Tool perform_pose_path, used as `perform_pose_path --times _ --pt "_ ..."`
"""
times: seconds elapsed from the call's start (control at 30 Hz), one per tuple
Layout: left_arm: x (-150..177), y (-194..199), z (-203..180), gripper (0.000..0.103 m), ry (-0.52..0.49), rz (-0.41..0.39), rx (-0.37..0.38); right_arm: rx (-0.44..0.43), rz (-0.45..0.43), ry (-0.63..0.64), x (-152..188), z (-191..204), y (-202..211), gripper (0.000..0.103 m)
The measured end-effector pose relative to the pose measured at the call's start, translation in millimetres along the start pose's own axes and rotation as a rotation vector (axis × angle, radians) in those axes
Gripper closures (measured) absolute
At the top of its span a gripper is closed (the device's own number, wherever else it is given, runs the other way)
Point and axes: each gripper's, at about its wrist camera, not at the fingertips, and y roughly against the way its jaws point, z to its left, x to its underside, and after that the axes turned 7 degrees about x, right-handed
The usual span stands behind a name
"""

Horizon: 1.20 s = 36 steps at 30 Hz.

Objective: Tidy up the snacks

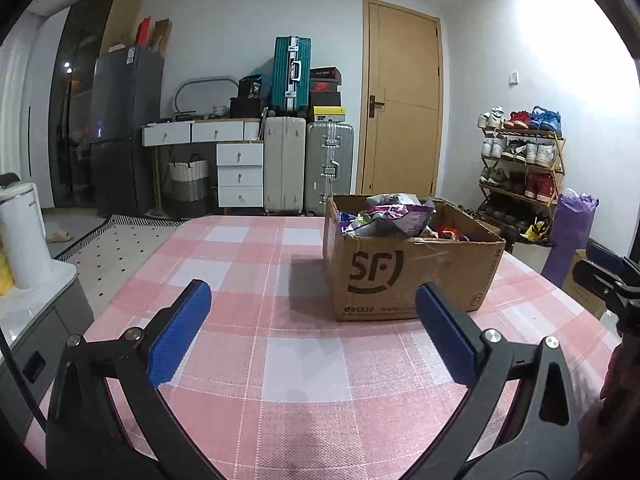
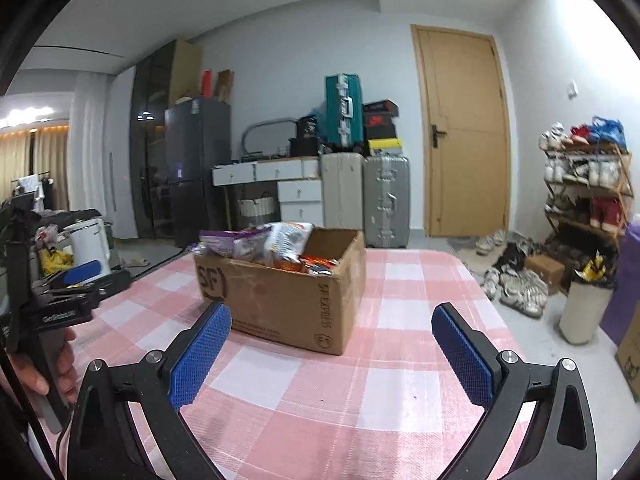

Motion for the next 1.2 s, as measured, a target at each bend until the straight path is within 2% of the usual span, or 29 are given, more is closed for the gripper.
perform_pose_path --times 0.13,1.2 --pt "0.4 -3.5 -8.5 0.001 -0.040 0.001 0.000 0.006 0.018 0.031 1.3 4.1 -5.1 0.001" --pt "0.5 1.5 -6.8 0.001 -0.037 0.001 -0.003 -0.006 0.019 0.042 5.8 5.0 -8.7 0.001"
